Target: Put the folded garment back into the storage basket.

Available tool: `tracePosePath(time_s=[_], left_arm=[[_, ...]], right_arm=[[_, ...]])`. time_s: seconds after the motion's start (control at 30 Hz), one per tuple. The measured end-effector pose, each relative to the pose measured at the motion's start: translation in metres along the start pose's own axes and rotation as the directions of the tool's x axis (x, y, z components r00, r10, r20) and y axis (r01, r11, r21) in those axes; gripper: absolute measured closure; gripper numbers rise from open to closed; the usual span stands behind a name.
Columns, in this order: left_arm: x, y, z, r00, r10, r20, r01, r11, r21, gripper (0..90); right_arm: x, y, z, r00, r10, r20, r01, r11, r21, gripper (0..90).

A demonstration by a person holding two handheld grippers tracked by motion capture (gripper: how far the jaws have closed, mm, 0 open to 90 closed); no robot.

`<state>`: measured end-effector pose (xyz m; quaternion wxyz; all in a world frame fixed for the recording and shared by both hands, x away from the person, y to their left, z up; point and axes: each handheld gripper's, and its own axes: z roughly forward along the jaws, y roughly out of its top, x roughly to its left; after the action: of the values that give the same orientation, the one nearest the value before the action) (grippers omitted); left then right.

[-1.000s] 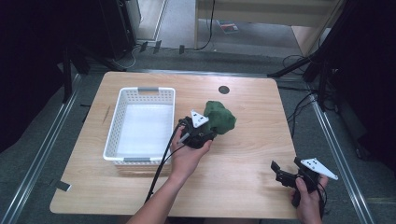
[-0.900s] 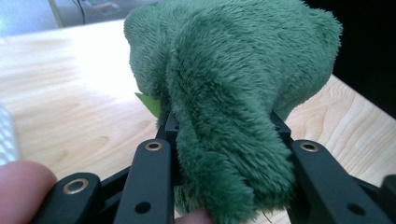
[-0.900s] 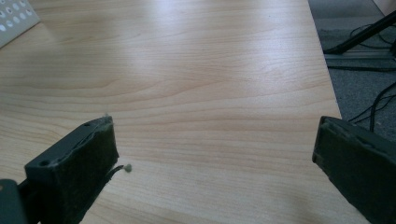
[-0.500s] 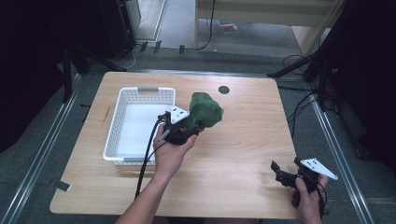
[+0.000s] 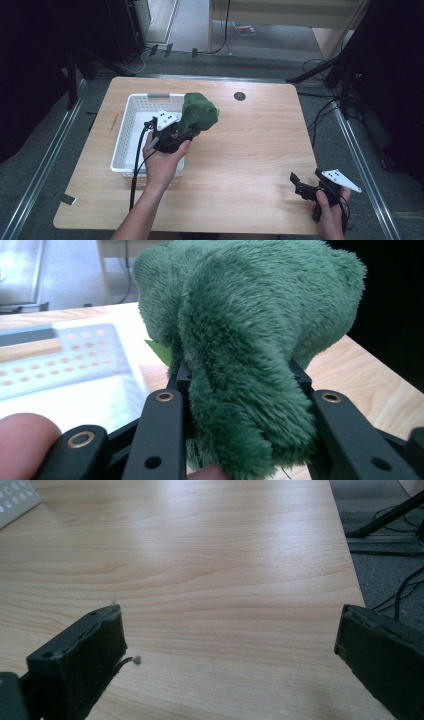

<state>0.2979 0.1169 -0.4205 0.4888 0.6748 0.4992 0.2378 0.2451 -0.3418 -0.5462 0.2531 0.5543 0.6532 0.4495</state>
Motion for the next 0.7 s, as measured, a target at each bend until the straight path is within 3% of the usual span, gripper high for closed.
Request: tracePosePath(time_s=[0.53,0.7], left_arm=[[0.05,-0.007,-0.022,0.9958,-0.059,-0.07,0.058,0.9981,-0.02,65.1],[0.07,-0.015,-0.022,0.99,-0.076,-0.119,0.076,0.9971,-0.004,64.9]], right_arm=[[0.0,0.0,0.0,1.0,-0.003,0.0,0.003,1.0,0.001,0.1],[0.0,0.0,0.0,1.0,-0.004,0.0,0.004,1.0,0.001,0.1]])
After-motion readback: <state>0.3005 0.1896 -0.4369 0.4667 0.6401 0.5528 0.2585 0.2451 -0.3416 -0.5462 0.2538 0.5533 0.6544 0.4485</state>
